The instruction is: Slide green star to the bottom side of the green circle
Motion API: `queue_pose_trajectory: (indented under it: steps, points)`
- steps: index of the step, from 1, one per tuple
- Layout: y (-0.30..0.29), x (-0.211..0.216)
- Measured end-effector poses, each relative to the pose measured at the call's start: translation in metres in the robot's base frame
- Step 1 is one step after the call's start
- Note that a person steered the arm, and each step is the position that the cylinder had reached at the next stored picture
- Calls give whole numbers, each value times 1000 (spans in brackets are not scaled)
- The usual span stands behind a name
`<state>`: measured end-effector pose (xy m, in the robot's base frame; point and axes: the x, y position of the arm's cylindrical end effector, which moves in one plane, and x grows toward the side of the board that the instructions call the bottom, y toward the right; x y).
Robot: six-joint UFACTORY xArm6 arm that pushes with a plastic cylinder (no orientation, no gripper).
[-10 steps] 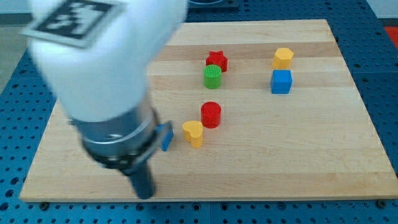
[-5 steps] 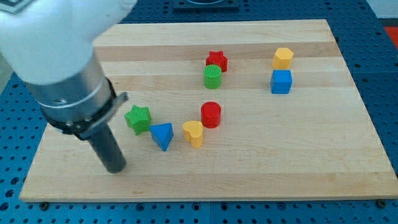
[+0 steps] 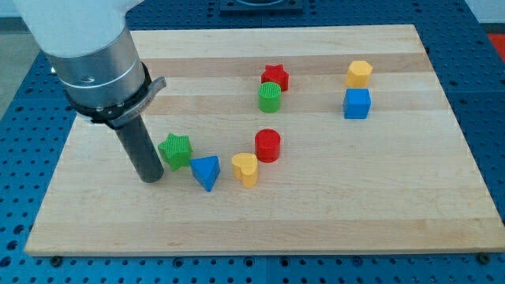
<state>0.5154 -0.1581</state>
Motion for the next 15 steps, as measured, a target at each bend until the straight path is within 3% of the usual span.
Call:
queue_pose_trajectory:
  steps: [2,4,6,9,12,14,15]
  points:
    - [32,-36]
    - [44,-46]
    - [100,-99]
    - [122,-86]
    - [112,-70]
    - [71,-128]
    - [85,-128]
